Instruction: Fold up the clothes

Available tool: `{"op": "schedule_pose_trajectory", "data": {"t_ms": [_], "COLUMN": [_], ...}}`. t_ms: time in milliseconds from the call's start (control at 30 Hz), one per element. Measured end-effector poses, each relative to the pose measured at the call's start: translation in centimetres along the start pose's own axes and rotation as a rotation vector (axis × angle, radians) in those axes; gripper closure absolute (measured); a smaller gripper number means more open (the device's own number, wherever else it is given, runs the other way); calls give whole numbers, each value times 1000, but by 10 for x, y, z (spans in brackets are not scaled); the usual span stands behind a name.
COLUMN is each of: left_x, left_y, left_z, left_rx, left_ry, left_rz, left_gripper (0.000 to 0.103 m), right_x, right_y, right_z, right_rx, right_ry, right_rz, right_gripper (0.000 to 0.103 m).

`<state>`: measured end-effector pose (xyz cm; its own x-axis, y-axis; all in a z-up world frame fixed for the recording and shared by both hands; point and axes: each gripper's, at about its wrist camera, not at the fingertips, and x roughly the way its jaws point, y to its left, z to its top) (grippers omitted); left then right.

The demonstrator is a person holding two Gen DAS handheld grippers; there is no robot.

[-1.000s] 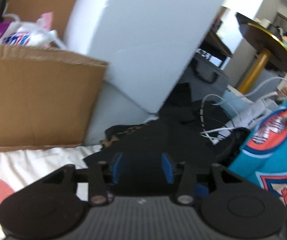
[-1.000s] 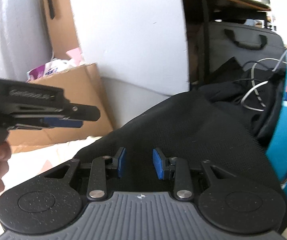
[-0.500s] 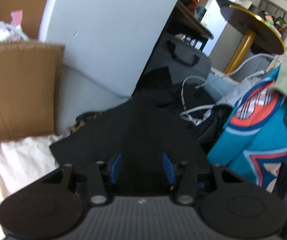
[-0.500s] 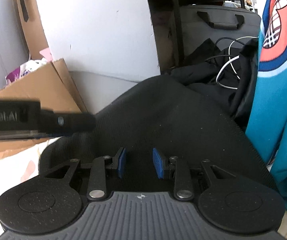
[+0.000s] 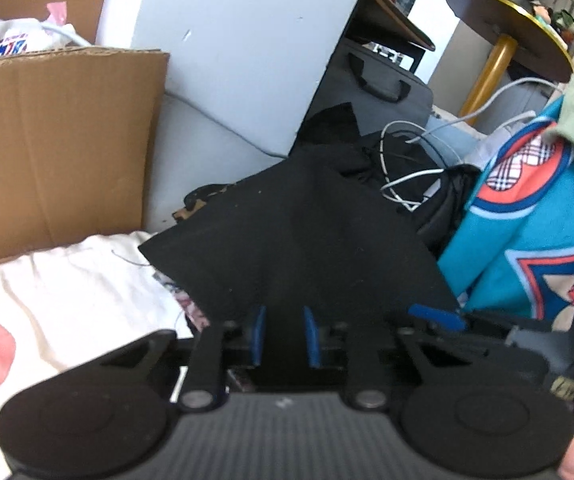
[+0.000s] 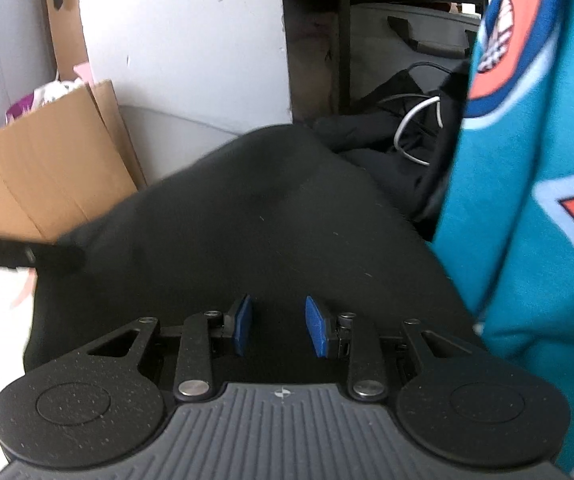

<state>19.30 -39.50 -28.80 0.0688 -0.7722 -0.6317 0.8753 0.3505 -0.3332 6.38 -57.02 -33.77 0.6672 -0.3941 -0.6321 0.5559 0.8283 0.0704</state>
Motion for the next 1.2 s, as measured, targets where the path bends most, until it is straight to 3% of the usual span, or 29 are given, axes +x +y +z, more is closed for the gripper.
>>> {"op": "schedule_pose_trajectory", "data": {"t_ms": [133,367,633,733,900,1100,1200], "left_x": [-2,12,26,22,22,-2,-15], "left_y": [-1,17,35,41,53,47,36], "left_z": [-1,-9,-15,-14,-26,-25,-20], "left_rx": [30,-17,-52,-76,-100,-83,-89], "left_ry": [-8,15,28,19,80,40,10], "left_rz": [18,56,98,164,199,208,202], "left_gripper": [81,101,100,100,101,99,91], "right_x": [-6,-1,14,13,5,-16,-27], "right_y": [-7,-14,-30,-38,-47,-53,-56], "right_z": [0,8,7,0,-11,-19,-24], "right_rx": [-15,-39,-40,-21,-4,5,38], "right_ry": [-1,-16,-23,-18,1,11,15], "right_rz": [-23,-35,-49,-57,-93,-109,-97], "right_gripper": [66,66,66,66,66,65,66]}}
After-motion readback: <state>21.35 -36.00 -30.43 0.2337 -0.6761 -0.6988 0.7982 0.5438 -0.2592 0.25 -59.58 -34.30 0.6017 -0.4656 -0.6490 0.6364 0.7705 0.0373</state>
